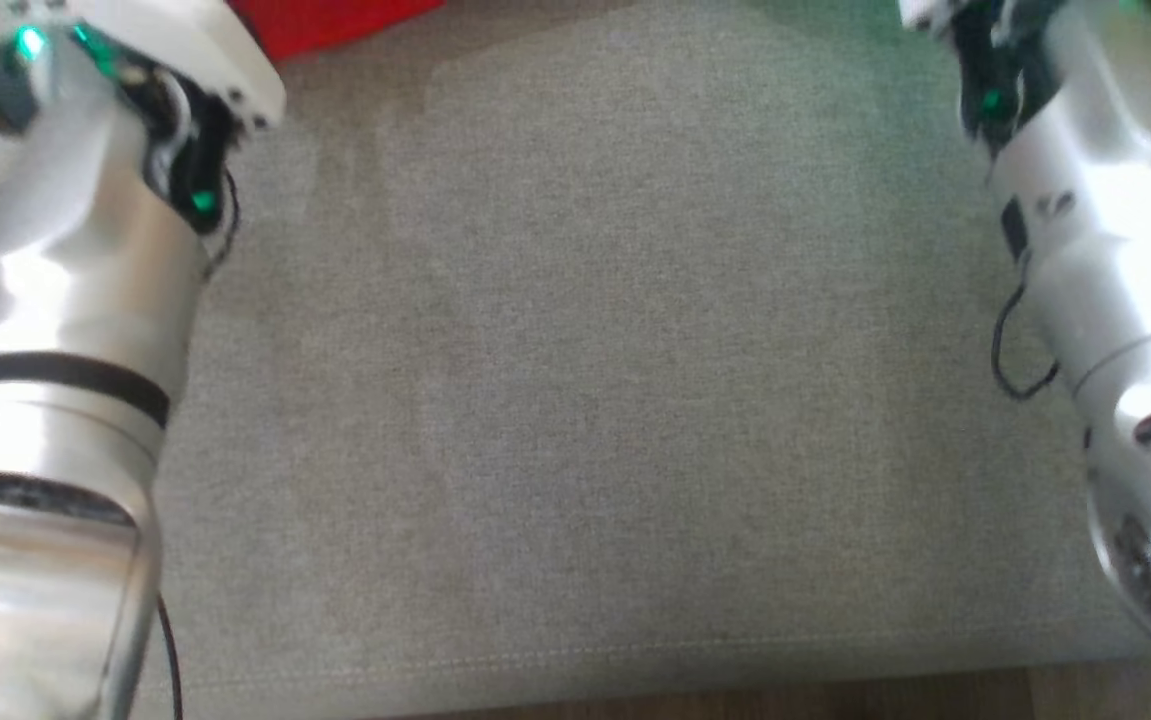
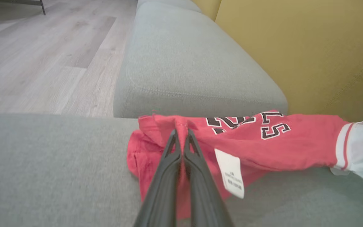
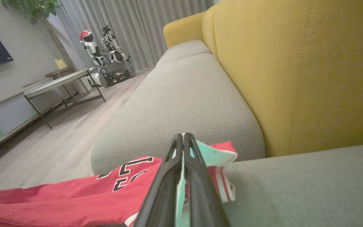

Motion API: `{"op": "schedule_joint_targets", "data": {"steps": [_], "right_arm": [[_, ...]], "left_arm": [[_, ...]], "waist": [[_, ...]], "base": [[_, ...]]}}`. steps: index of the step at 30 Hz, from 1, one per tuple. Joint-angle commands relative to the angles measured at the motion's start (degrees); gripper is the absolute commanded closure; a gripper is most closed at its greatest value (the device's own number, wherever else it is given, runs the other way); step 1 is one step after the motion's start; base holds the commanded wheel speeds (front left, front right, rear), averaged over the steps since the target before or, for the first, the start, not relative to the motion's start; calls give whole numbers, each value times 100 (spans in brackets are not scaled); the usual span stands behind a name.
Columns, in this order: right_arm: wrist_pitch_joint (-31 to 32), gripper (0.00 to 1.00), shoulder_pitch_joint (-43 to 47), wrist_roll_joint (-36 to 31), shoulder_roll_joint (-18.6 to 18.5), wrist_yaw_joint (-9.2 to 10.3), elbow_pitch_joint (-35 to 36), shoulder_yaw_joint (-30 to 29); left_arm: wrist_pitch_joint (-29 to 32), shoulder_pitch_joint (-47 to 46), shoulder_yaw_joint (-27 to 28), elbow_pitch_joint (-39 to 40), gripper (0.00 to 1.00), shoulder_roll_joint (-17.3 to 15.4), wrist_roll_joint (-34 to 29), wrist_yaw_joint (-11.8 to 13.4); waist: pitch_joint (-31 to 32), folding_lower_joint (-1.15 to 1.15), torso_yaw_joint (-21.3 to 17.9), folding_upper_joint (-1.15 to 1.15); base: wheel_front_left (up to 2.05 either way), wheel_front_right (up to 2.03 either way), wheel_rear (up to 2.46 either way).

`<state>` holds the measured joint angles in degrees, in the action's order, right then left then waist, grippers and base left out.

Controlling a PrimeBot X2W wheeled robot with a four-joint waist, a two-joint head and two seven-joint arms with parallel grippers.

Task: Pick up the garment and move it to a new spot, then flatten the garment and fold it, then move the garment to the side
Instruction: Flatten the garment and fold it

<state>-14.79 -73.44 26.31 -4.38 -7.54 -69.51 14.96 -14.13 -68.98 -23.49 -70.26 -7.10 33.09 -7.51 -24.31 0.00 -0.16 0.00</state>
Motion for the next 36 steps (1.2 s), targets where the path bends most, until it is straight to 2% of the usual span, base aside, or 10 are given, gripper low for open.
{"op": "schedule_joint_targets", "data": {"steps": [1, 7, 13, 14, 20, 25, 29, 32, 36], "right_arm": [[-19, 100, 120, 77, 147, 5, 185, 112], [-20, 100, 1355, 365, -45, 5, 992, -39], [-20, 100, 3328, 447, -213, 5, 2479, -303], [-20, 100, 3328, 447, -213, 5, 2479, -303], [29, 100, 5364, 329, -190, 5, 4216, -795], [740, 100, 6856, 137, -2, 5, 5861, -1332], [1433, 100, 7890, 73, 122, 5, 7147, -1695], [1776, 100, 8509, 248, 145, 5, 7776, -1860], [2048, 100, 9093, 515, 148, 5, 8187, -1927]], "left_arm": [[-26, -29, 47, 109, 100, -180, 86, 3], [-82, 727, 109, 569, 100, -172, 163, 3], [-85, 2404, 550, 2097, 100, -308, -163, 114], [-85, 2404, 550, 2097, 100, -308, -163, 114], [-85, 4122, 927, 3742, 100, -351, -455, 305], [-75, 5303, 1081, 4951, 100, -522, -540, 554], [193, 6051, 1096, 5855, 100, -664, -540, 803], [425, 6536, 1129, 6476, 100, -741, -541, 1039], [685, 7060, 1177, 7083, 100, -819, -528, 1299]], "waist": [[69, 0, 44, 0], [493, 0, 151, 0], [1024, 0, 211, 0], [1024, 0, 211, 0], [1429, 0, 207, 0], [1659, 0, 178, 0], [1805, 0, 201, 0], [1875, 0, 210, 0], [1952, 0, 180, 0]], "base": [[0, 0, 0], [0, 0, 0], [0, 0, 0], [0, 0, 0], [0, 0, 0], [0, 0, 0], [0, 0, 0], [0, 0, 0], [0, 0, 0]]}}
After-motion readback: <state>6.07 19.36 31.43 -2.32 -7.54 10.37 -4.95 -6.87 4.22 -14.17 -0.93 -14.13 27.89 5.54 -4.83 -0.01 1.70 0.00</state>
